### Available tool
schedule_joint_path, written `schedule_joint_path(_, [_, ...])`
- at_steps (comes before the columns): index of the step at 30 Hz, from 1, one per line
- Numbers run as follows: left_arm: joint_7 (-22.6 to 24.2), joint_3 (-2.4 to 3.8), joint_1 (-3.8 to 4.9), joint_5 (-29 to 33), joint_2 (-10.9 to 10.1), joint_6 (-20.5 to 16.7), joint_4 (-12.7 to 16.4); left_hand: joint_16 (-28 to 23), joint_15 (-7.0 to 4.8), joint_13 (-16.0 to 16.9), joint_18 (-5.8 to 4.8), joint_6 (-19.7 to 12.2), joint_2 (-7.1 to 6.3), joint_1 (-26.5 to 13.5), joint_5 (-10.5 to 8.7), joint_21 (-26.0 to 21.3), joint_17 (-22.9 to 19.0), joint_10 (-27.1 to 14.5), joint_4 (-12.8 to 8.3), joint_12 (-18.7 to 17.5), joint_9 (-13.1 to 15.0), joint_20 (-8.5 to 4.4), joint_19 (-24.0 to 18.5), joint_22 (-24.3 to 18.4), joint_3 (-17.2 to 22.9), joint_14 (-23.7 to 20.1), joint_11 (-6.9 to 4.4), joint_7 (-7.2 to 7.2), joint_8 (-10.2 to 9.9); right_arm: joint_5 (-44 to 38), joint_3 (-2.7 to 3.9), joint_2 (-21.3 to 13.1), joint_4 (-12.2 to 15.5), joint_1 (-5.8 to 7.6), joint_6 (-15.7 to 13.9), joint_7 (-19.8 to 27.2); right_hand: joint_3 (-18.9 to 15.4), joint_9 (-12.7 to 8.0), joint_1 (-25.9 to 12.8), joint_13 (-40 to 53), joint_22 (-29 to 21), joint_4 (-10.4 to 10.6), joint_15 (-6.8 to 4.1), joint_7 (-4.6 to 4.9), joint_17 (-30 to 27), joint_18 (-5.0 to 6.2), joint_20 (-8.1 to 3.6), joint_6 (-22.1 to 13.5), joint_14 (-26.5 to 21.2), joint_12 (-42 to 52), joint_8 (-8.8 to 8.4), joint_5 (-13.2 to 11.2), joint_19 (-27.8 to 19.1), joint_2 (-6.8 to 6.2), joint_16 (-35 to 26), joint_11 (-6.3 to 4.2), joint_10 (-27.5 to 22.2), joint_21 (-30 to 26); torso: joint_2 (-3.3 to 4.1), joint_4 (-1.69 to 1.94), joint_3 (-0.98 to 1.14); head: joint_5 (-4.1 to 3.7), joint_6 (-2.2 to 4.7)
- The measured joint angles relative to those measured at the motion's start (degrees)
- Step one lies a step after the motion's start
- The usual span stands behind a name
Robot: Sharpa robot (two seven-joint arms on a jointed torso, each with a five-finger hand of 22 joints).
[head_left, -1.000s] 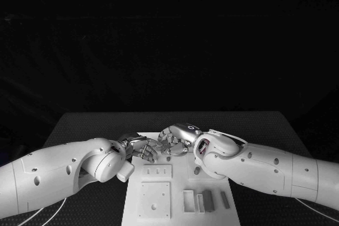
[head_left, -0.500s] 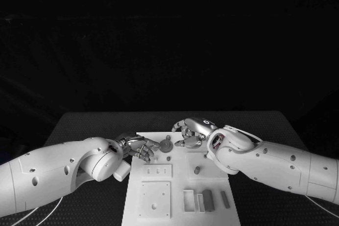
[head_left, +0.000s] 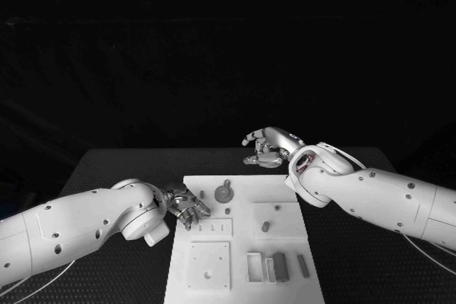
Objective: Assemble the parts on the task board
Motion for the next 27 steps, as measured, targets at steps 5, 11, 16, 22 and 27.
schedule_joint_path(5, [-2.3,-0.25,0.04,-4.3,0.9,1.8,0.0,1.9,-0.11,1.0,0.00,0.0,0.02,0.0,1.12,0.9,-0.1,-0.1,0.4,1.6,0.0,-0.02,0.0,1.1,0.4,0.1,-0.18,-0.01,0.0,1.8,0.00,0.1,-0.7,0.28,-0.1,0.0,0.0,0.0,0.2,-0.1,0.0,0.0,0.15,0.01,0.0,-0.01,0.01,0.0,-0.2,0.0,0.00,0.0,0.0,0.23,0.0,-0.01,0.0,0.0,-0.02,0.03,0.01,-0.08,-0.06])
schedule_joint_path(11, [-4.0,-0.69,0.04,-7.7,1.7,3.2,0.5,4.4,-0.82,1.9,0.00,0.0,-0.41,-1.2,2.35,1.9,-0.8,0.5,0.4,3.5,0.0,-0.81,0.8,2.6,1.5,0.4,-0.79,-0.04,0.5,3.0,-0.02,0.4,-0.8,0.33,-0.1,0.1,-0.2,0.0,0.2,-0.1,0.0,-0.2,0.15,0.04,0.0,-0.02,0.02,0.0,-0.2,0.0,0.00,0.0,0.0,0.23,0.0,-0.01,0.0,0.0,-0.03,0.12,-0.10,-0.08,-0.29])
schedule_joint_path(16, [-4.7,-0.69,0.04,-9.2,2.1,3.7,0.8,5.8,-1.11,2.3,-0.01,0.2,-0.78,-1.5,2.79,2.5,-1.5,0.6,0.5,4.5,0.0,-1.12,1.1,3.4,1.8,0.7,-1.17,0.20,1.1,3.5,-0.02,0.5,-0.8,0.33,-0.1,0.1,-0.2,0.0,0.2,-0.1,0.0,-0.2,0.15,0.07,0.0,-0.02,0.11,0.0,-0.2,0.0,0.00,0.0,-0.1,0.23,0.0,-0.02,0.0,0.0,-0.01,0.12,-0.17,-0.06,-0.47])
schedule_joint_path(22, [-5.5,-0.67,0.04,-10.6,2.6,4.0,0.8,8.0,-1.67,2.9,-0.02,0.3,-0.97,-2.4,3.24,3.6,-2.4,1.0,0.7,6.2,0.1,-1.72,1.8,4.7,2.1,1.0,-1.59,0.08,1.9,3.8,-0.02,0.6,-0.9,0.33,-0.1,0.1,-0.2,-0.1,0.2,-0.2,0.0,-0.2,0.15,0.22,0.0,-0.02,0.12,-0.2,-0.2,0.0,0.00,0.0,-0.1,0.23,0.0,-0.02,0.0,0.0,0.05,0.07,-0.25,-0.13,-0.74])
schedule_joint_path(27, [-6.1,-0.66,0.05,-11.3,2.8,4.1,0.9,10.8,-2.17,3.5,-0.02,0.5,-1.31,-3.3,3.24,4.7,-3.9,1.2,1.0,8.2,0.4,-2.14,2.2,6.2,2.3,1.1,-2.09,-0.12,2.6,4.0,-0.01,0.7,-1.0,0.34,-0.1,0.1,-0.2,-0.1,0.0,-0.2,0.0,-0.2,0.15,0.27,0.0,-0.02,0.22,-0.2,-0.2,0.0,0.00,0.0,-0.2,0.47,0.0,0.19,-0.2,0.0,0.07,0.04,-0.25,-0.18,-0.90])
